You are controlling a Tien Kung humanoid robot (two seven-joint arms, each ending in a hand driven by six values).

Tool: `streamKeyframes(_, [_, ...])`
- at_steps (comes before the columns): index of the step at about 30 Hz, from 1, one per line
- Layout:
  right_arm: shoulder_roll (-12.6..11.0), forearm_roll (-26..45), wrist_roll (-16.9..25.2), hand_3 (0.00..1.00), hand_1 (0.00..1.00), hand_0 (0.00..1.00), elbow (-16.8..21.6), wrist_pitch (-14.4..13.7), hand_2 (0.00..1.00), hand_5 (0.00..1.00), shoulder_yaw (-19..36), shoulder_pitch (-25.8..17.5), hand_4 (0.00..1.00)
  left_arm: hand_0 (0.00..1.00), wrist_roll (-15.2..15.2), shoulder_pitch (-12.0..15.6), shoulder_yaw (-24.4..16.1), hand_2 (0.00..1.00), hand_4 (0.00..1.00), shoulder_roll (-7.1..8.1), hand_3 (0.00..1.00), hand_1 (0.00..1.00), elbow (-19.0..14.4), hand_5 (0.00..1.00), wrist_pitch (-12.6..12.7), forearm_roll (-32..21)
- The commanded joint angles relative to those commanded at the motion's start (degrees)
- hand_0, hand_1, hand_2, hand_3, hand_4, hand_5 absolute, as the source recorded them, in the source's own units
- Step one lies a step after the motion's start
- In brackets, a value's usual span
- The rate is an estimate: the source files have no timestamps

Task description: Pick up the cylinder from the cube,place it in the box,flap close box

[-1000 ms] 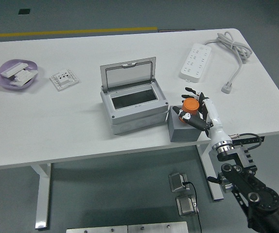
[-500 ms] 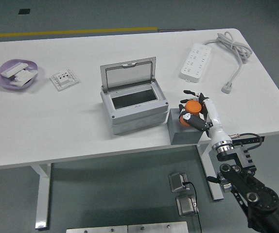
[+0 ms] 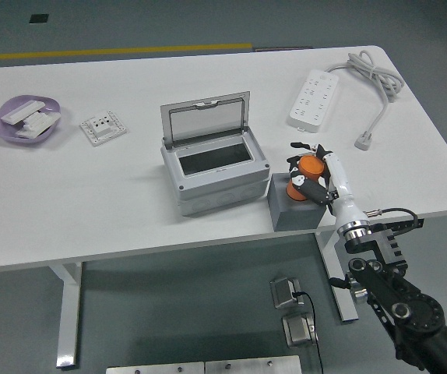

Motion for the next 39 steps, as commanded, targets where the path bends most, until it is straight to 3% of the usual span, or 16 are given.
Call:
streamKeyframes(5, [-0.4,-0.8,-0.4,0.596,0.392,0.380,-0.2,-0.6,0.476,0.002,-1.1,2.8,0.002,0.649,0.0,0.1,-0.1,0.524,0.595,0.20,0.614,0.556,0.0,0.168,0.0,0.2])
streamKeyframes(13, [0.3,-5.6,-2.6,0.595,0.389,0.378,-0.7,-2.1,0.479,0.002,-5.5,10.7,0.002,0.649,0.3,0.3,-0.3,0.524,0.595,0.90,0.614,0.557,0.0,0.168,0.2,0.5])
streamKeyframes(21, [2.9,-16.4,-9.2,0.589,0.382,0.350,-3.1,-1.6,0.477,0.002,-13.4,19.3,0.002,0.649,0.8,0.4,-1.2,0.525,0.596,1.55,0.615,0.557,0.0,0.168,0.4,1.6])
streamKeyframes(22, [3.5,-18.3,-10.3,0.576,0.312,0.240,-4.1,-1.2,0.476,0.002,-14.6,20.8,0.002,0.649,0.8,0.3,-1.4,0.525,0.596,1.67,0.615,0.557,0.0,0.169,0.4,1.8])
streamKeyframes(28, [5.6,-27.1,-13.1,0.576,0.312,0.240,-10.1,0.8,0.476,0.002,-18.9,27.0,0.002,0.649,0.9,0.0,-1.8,0.525,0.596,2.01,0.615,0.557,0.0,0.169,0.5,2.5])
streamKeyframes(29, [5.6,-28.4,-13.3,0.562,0.246,0.125,-11.1,1.1,0.454,0.002,-19.4,28.0,0.002,0.649,0.9,-0.1,-1.8,0.524,0.596,2.04,0.615,0.557,0.0,0.169,0.5,2.6])
streamKeyframes(33, [5.6,-32.6,-13.7,0.562,0.246,0.125,-16.0,2.0,0.454,0.002,-22.5,32.2,0.002,0.649,0.9,-0.3,-1.8,0.524,0.596,2.13,0.615,0.557,0.0,0.169,0.5,2.6])
streamKeyframes(39, [5.6,-32.7,-13.2,0.547,0.236,0.114,-21.0,2.4,0.440,0.002,-26.4,35.2,0.002,0.649,1.0,-0.5,-1.8,0.524,0.596,2.23,0.614,0.557,0.0,0.169,0.5,2.7])
